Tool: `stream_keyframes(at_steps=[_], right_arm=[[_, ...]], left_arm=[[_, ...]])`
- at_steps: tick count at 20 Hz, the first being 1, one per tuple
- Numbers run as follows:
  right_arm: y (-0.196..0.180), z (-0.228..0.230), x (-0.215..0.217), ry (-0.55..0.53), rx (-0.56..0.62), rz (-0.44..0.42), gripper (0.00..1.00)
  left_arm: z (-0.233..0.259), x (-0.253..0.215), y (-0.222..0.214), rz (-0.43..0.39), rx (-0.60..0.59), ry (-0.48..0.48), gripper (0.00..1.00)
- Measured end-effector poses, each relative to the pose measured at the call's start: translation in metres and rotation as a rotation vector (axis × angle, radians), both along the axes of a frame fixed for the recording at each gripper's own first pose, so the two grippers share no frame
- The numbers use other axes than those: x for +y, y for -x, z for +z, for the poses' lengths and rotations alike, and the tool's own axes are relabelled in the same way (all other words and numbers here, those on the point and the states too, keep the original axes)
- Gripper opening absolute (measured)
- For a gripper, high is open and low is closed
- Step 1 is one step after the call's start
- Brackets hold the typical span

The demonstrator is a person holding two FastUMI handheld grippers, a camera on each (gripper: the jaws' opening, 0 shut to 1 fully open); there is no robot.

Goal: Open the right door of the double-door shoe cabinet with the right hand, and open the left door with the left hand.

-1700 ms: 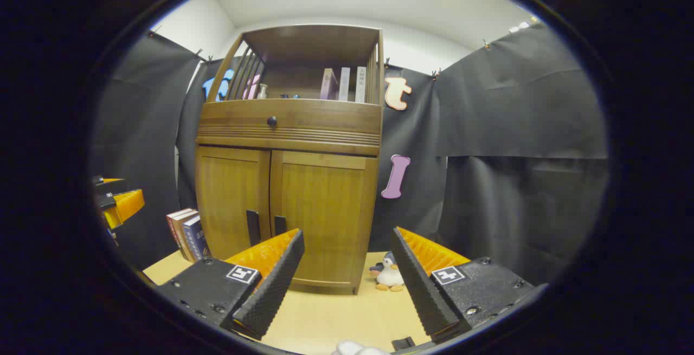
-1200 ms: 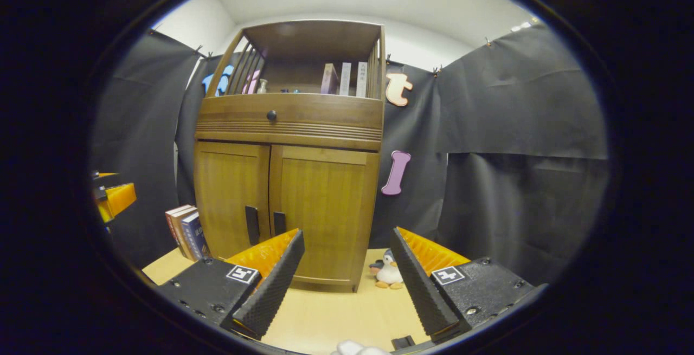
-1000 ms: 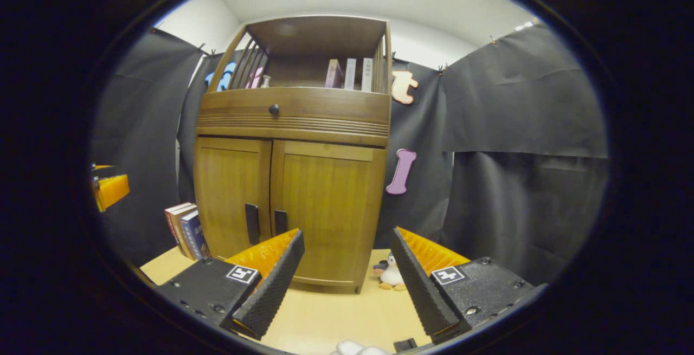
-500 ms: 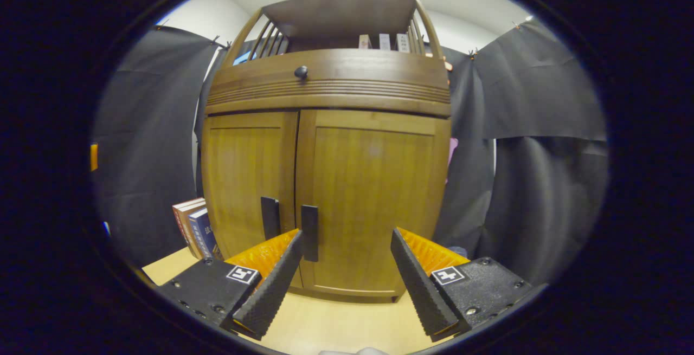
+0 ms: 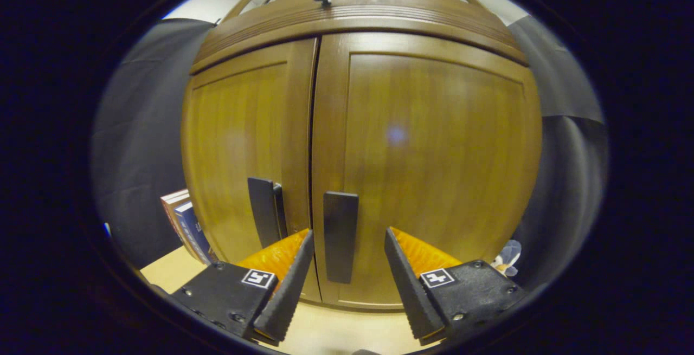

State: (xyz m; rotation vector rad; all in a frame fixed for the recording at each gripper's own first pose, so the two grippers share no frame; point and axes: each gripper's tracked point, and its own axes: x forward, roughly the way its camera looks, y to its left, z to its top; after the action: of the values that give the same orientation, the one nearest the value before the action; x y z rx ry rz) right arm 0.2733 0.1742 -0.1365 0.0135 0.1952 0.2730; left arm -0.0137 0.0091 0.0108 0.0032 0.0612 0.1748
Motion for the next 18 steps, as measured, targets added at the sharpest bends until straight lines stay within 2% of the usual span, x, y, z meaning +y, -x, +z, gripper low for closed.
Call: stream_keyframes(at_steps=[3,7,13,18], right_arm=[[-0.018,-0.012,0.005,0.004,0.037,-0.005,0.75],[-0.024,-0.018,0.013,-0.049,0.072,0.000,0.39],[-0.014,-0.019,0.011,-0.046,0.098,0.045,0.33],[0.025,-0.020,-0.004,-0.021,0.085,0.070,0.32]], left_arm=[[-0.003,0.001,-0.001,0.017,0.008,-0.005,0.96],[-0.006,-0.001,0.001,0.020,0.013,-0.008,0.96],[-0.008,-0.002,0.012,0.000,0.006,-0.008,0.96],[-0.011,0.001,0.024,-0.022,0.006,-0.015,0.96]])
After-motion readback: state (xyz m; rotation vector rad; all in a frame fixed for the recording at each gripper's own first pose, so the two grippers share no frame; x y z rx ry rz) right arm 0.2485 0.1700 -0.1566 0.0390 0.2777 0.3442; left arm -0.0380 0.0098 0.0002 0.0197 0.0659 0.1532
